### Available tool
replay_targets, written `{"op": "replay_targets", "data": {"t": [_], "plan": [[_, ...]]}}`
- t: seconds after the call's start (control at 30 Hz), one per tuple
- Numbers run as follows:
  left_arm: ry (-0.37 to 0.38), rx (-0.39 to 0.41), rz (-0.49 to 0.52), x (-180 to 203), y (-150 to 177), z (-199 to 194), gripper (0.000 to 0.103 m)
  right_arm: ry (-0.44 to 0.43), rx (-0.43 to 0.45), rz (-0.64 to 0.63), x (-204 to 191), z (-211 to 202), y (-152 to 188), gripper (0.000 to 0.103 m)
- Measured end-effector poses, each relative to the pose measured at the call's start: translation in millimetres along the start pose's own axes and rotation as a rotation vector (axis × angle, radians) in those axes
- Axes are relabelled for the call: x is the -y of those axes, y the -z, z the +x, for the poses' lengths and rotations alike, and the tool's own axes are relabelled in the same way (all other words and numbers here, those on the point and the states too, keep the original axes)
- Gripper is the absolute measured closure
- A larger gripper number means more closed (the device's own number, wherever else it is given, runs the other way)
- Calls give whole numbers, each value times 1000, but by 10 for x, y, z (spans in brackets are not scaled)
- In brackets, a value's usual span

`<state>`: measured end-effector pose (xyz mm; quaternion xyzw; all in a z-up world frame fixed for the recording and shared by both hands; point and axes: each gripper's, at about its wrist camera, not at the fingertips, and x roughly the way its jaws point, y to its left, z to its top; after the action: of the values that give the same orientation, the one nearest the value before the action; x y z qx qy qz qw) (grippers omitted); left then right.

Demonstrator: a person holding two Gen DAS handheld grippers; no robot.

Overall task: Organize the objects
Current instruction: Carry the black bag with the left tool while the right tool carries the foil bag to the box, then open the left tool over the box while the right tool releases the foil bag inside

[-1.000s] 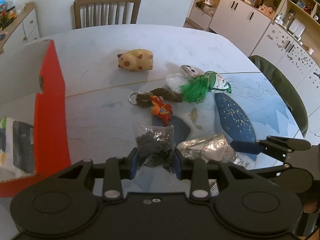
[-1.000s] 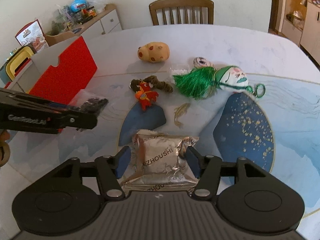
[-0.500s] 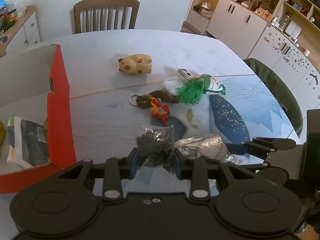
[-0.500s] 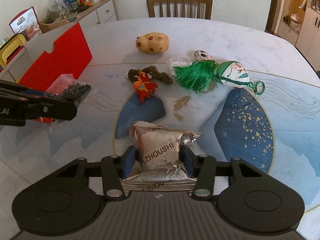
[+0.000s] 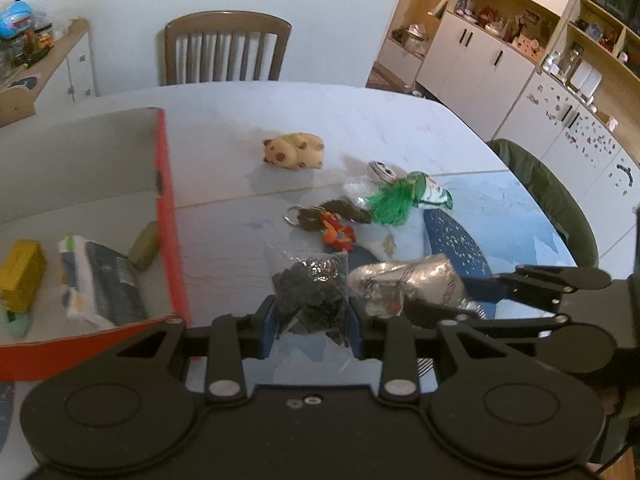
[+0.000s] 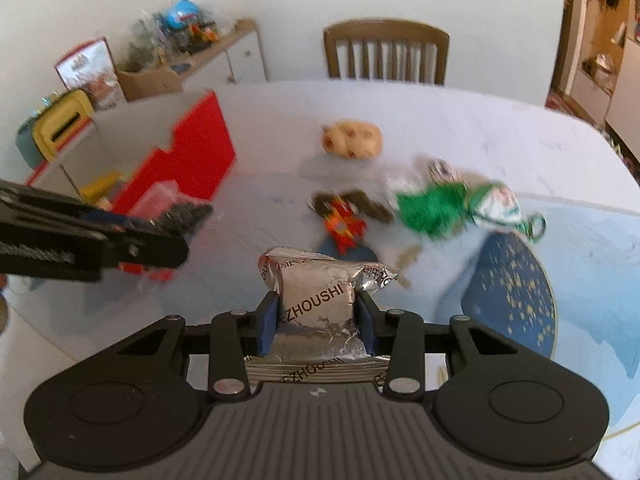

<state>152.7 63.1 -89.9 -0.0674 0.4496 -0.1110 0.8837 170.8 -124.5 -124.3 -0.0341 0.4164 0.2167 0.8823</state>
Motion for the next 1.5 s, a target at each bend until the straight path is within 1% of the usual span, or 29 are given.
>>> {"op": "replay_targets", "data": {"t": [0.27,0.4,0.67,0.87,1.03,1.27,1.5], "plan": [[-25,40,-42,-327,-48,-302,70,-72,64,-22,-357,-183,-352,63],[-46,55,-70,-533,-74,-437,70,-109,86,-42,-561,-195,-512,63],[-108,87,-103,-978,-125,-643,70,-153,112,-89,-998,-115,-787,63],[-157,106,-132,-1337,-203,-735,70,-174,110,-115,-1294,62,-977,63],[-197,100,-151,-1607,-254,-695,70,-179,99,-139,-1499,246,-1106,63],[-256,80,-138,-1917,-340,-545,70,-172,77,-156,-1705,607,-1269,63],[-284,50,-122,-2163,-423,-326,70,-160,45,-177,-1881,980,-1363,63]]}}
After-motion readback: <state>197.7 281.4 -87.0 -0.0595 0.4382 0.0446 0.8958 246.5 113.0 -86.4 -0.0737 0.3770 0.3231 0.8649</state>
